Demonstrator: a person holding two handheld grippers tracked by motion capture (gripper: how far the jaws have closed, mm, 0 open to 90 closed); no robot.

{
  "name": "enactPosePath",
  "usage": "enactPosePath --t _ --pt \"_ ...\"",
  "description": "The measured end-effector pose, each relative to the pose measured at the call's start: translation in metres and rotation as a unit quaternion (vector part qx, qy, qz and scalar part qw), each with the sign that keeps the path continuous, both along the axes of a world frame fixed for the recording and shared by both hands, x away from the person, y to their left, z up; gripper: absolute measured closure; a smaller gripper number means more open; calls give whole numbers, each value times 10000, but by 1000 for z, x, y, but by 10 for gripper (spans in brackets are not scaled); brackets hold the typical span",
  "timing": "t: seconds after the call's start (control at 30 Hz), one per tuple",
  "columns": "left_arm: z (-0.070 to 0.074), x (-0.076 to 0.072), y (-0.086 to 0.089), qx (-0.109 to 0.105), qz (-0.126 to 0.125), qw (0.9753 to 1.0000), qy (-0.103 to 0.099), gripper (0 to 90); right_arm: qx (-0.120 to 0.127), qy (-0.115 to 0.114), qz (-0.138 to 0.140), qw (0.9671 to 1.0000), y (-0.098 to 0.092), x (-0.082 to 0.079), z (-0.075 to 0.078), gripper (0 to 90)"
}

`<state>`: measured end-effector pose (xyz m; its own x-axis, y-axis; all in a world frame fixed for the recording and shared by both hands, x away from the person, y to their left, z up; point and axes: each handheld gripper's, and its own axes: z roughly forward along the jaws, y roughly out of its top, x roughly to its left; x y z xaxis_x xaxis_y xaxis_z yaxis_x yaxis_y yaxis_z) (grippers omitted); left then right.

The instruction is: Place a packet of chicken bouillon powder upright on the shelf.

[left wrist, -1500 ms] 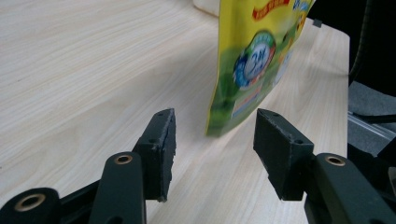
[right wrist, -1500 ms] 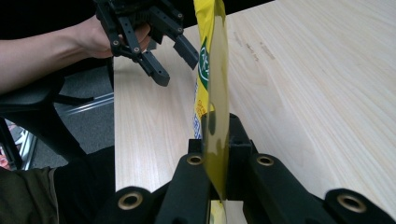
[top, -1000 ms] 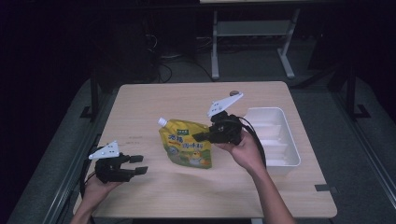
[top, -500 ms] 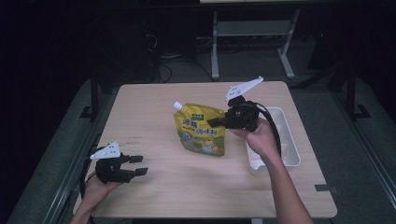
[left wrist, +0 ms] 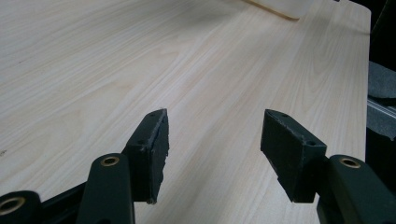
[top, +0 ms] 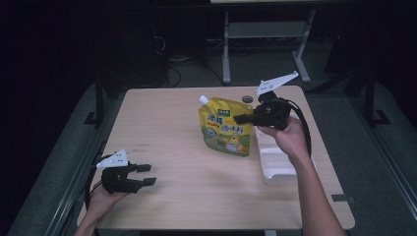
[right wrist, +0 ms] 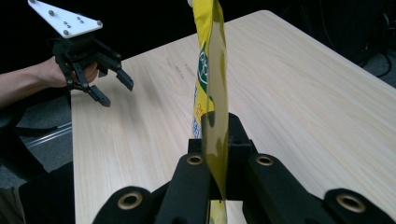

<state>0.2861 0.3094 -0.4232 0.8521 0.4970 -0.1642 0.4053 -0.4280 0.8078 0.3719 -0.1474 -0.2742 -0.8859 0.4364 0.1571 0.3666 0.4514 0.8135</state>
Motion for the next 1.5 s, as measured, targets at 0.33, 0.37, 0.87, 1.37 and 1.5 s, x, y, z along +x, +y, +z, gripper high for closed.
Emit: enactPosePath --t 0.33,0.37,0.87,1.37,1.5 --pt "-1 1 -1 8 -1 10000 49 397 68 23 -161 9998 -24 6 2 897" --pt "-1 1 -1 8 -1 10000 49 395 68 23 -161 9998 -24 6 2 897" --pt "-4 3 -3 88 50 9999 82 375 129 -18 -284 9995 -59 14 9 897" --pt "-5 4 -5 152 46 9998 94 364 189 -28 -518 9985 -96 15 8 897" --pt "-6 4 -5 147 67 9998 120 359 213 -24 -553 9982 -103 17 6 897"
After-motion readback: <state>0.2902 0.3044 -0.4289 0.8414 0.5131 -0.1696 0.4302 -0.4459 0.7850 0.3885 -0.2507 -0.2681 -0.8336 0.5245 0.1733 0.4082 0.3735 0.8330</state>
